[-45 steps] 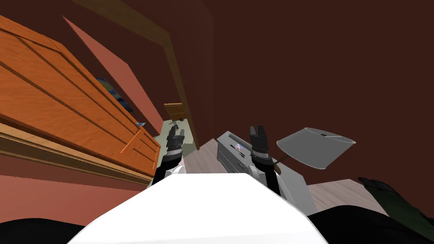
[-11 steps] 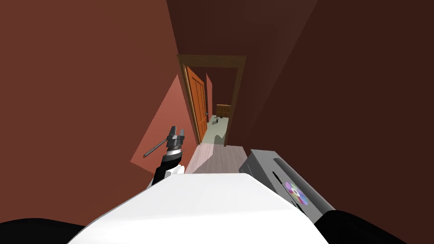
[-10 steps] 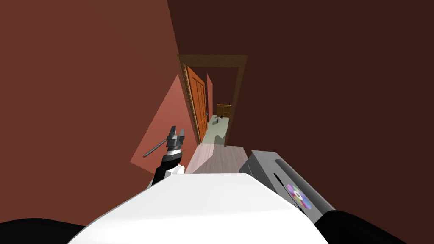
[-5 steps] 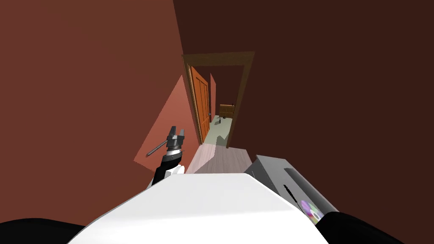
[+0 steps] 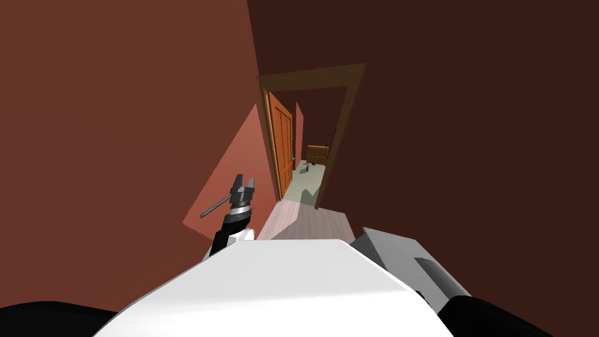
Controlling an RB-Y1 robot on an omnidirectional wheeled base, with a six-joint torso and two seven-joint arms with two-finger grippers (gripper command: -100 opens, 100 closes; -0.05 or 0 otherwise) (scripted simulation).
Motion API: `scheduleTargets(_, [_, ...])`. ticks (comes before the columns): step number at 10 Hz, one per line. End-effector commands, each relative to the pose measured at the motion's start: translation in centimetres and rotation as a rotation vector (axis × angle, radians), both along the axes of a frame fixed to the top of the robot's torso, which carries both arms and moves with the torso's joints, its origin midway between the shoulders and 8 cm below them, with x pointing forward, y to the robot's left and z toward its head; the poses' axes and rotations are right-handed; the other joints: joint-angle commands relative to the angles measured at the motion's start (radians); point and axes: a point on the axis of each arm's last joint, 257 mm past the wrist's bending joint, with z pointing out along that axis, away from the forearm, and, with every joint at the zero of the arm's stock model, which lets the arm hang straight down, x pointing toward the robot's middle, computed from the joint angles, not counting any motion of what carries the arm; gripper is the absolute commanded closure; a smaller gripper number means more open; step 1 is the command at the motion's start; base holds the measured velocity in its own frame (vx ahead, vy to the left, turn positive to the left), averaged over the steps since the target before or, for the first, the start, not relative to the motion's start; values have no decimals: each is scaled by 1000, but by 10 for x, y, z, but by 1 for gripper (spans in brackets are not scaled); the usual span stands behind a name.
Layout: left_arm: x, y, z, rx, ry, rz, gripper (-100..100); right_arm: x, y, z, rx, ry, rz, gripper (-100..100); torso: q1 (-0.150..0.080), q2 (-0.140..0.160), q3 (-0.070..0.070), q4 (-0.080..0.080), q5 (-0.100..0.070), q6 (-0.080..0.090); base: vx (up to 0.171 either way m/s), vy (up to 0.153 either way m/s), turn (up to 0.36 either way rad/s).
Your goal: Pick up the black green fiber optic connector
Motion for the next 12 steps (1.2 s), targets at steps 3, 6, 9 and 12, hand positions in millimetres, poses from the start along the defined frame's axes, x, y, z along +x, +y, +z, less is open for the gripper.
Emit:
scheduleTargets(3, [0, 0, 0, 0, 0, 0, 0, -34, -15, -1, -34, 93, 59, -100, -7, 1, 1, 0, -2, 0, 109, -168, 72])
scheduleTargets(6, [0, 0, 0, 0, 0, 0, 0, -38, -6, -5, -21, 102, 68, -100, -10, 6, 3, 1, -3, 0, 36, -179, 29])
scheduleTargets(9, [0, 0, 0, 0, 0, 0, 0, -50, -15, -10, -22, 102, 2, -100, 5, 11, 6, 3, 1, 0, -54, 19, 247])
scheduleTargets(12, [0, 0, 0, 0, 0, 0, 0, -62, -23, -14, -22, 101, -68, -100, 9, 15, 9, 4, 2, 1, -104, 55, 203])
